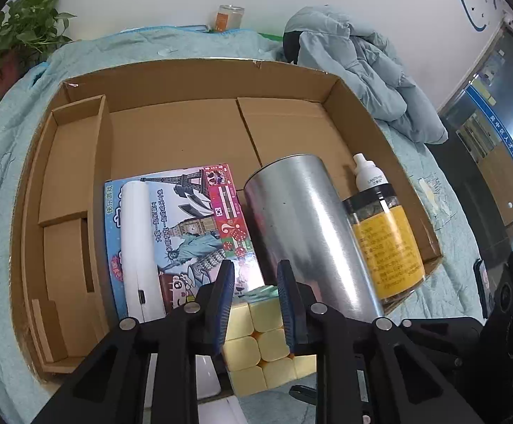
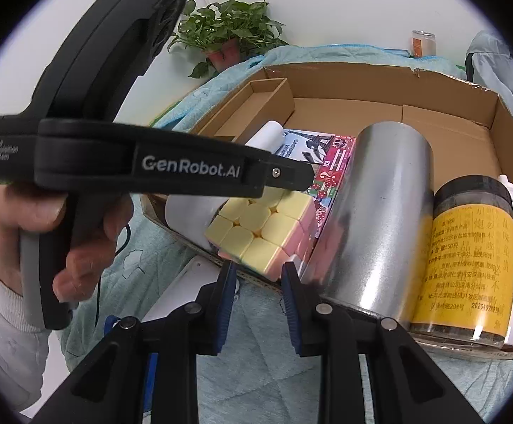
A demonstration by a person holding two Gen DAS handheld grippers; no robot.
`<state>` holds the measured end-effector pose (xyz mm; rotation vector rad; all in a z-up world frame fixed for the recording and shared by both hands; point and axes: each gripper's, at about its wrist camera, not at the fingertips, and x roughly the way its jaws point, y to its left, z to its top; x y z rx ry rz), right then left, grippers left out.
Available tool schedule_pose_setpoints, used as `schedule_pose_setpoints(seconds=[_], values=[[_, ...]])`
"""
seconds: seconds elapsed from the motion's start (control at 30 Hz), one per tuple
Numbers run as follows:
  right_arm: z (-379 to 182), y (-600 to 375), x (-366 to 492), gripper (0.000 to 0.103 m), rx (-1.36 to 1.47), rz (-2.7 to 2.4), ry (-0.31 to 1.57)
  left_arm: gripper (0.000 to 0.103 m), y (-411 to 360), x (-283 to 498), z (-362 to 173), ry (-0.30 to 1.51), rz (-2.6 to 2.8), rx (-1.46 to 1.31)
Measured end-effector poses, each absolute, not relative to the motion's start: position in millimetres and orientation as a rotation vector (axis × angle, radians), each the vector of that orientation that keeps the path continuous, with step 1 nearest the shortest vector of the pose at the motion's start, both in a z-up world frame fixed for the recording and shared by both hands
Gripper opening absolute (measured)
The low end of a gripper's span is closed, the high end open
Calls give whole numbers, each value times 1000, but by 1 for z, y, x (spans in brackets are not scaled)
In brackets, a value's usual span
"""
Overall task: Organize rigid objects
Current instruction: 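Carry the cube into the box beside the fan and release it, then withdraw the left gripper and reach toward the blue stapler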
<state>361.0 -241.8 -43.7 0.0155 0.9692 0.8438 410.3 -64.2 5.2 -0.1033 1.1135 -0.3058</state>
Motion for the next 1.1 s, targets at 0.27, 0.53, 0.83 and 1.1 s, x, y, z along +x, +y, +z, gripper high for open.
schedule_pose_setpoints(seconds=[0.27, 0.53, 0.83, 1.1], values=[[-49, -252, 361, 23, 156, 801, 1017, 20, -70, 401, 6, 1103, -273, -151], [-35, -259, 332, 65, 57, 674, 899, 46, -65, 380, 28, 988, -276, -103], [-31, -273, 277, 92, 4, 511, 768, 102, -35, 237, 94, 572, -60, -10], [-32, -273, 241, 92, -14, 488, 785, 102, -7, 153, 90, 620, 64, -39]])
